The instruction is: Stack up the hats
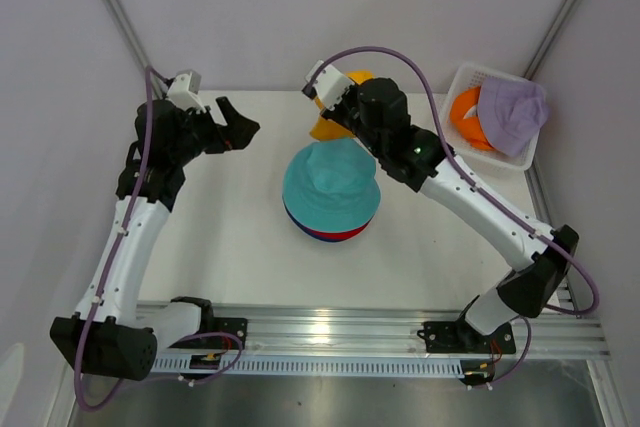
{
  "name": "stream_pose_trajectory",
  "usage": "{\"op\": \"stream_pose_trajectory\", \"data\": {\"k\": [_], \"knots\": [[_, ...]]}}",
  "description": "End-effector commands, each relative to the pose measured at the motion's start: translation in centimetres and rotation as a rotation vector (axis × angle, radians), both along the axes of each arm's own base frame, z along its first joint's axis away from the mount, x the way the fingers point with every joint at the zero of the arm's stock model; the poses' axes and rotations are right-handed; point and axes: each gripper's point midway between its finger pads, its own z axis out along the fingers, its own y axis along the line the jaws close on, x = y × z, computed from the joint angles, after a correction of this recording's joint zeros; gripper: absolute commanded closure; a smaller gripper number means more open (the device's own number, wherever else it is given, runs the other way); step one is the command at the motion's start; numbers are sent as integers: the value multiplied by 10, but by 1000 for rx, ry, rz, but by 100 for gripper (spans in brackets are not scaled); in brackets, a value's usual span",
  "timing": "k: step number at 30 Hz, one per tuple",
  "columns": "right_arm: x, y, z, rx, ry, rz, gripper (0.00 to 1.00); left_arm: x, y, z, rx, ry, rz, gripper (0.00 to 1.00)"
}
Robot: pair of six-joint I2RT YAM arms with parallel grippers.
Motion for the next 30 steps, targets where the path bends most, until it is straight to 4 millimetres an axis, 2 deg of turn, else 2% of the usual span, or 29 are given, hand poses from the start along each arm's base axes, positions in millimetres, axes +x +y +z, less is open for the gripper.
{"op": "stream_pose_trajectory", "data": {"k": [1, 2, 3, 6, 7, 12, 16, 20, 21, 23, 26, 27, 30], "knots": [[0, 16, 16, 32, -36, -46, 100, 6, 3, -1, -22, -7, 27, 1], [4, 18, 12, 24, -38, -89, 100, 6, 4, -5, -23, 3, 32, 1], [3, 21, 21, 41, -45, -99, 100, 7, 5, -5, -23, 1, 38, 1], [-2, 37, 18, 28, -31, -109, 100, 8, 6, -9, -26, 11, 49, 0], [-6, 41, 23, 31, -42, -117, 100, 9, 7, -10, -27, 14, 56, 1], [-10, 46, 29, 26, -50, -153, 100, 12, 10, -12, -33, 23, 84, 0], [1, 33, 31, -37, -103, -249, 100, 13, 9, -11, -48, 22, 80, 1], [21, 19, 30, -54, -117, -306, 100, 7, -7, -3, -85, 3, -18, 0], [29, 9, 38, -30, -115, -332, 100, 6, -11, 1, -90, -15, -46, 1], [35, 6, 33, -28, -85, -339, 100, 4, -17, 4, -96, -25, -90, 1], [24, 15, 37, 18, -55, -279, 100, 4, -16, 2, -87, -26, -83, 1], [17, 23, 26, -2, -40, -250, 100, 5, -15, 1, -84, -21, -77, 0], [-2, 37, 12, 15, 13, -214, 100, 7, -14, -3, -81, -9, -66, 1]]}}
